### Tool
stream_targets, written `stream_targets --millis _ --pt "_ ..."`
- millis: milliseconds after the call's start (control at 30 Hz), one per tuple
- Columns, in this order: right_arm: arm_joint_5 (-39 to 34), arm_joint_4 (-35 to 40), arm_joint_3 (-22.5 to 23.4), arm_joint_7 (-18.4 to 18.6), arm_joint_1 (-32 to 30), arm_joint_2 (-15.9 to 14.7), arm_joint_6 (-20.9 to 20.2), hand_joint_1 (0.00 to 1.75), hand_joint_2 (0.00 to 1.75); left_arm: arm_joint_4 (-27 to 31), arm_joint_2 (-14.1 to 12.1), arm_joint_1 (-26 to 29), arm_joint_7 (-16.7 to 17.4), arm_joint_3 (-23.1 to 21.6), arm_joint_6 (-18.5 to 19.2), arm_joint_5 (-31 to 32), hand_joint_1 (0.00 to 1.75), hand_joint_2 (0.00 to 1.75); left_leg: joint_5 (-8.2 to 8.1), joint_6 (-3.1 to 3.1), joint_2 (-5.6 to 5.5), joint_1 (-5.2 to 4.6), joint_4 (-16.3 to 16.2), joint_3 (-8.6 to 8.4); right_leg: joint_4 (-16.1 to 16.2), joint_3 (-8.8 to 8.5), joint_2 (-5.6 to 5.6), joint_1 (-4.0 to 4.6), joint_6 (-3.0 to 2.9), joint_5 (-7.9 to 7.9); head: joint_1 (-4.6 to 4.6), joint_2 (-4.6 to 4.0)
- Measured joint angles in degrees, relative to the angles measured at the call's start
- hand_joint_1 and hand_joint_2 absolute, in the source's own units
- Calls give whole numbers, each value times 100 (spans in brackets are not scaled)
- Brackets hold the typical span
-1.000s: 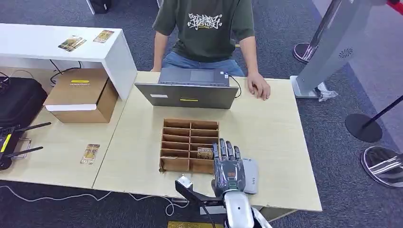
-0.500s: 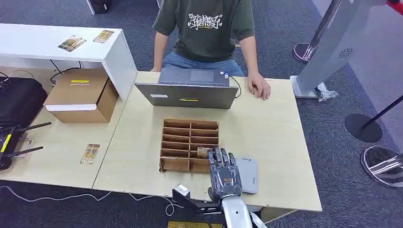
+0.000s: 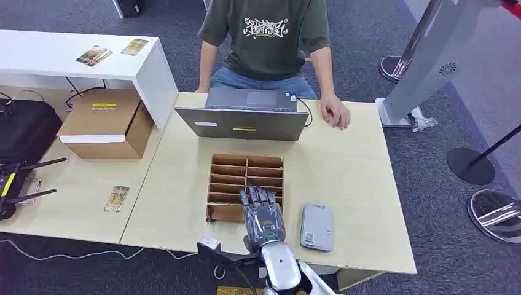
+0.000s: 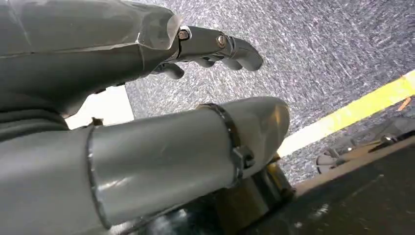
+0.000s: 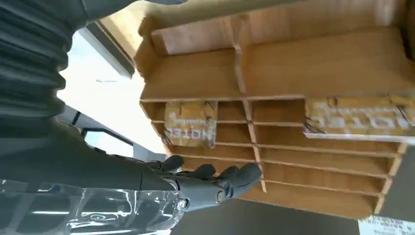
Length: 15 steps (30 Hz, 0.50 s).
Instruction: Pass the card to the sensor for recognition and then transmit it.
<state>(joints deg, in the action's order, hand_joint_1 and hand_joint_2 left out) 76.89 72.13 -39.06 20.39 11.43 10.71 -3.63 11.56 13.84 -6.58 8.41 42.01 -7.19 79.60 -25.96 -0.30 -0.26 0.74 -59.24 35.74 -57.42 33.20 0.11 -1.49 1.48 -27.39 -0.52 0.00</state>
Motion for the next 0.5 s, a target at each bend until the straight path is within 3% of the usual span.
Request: stream_targets --millis 500 --pt "-13 -76 -148 216 107 13 -15 2 175 0 -7 6 -83 -7 17 37 0 0 0 0 1 0 0 0 0 1 0 0 0 0 -4 0"
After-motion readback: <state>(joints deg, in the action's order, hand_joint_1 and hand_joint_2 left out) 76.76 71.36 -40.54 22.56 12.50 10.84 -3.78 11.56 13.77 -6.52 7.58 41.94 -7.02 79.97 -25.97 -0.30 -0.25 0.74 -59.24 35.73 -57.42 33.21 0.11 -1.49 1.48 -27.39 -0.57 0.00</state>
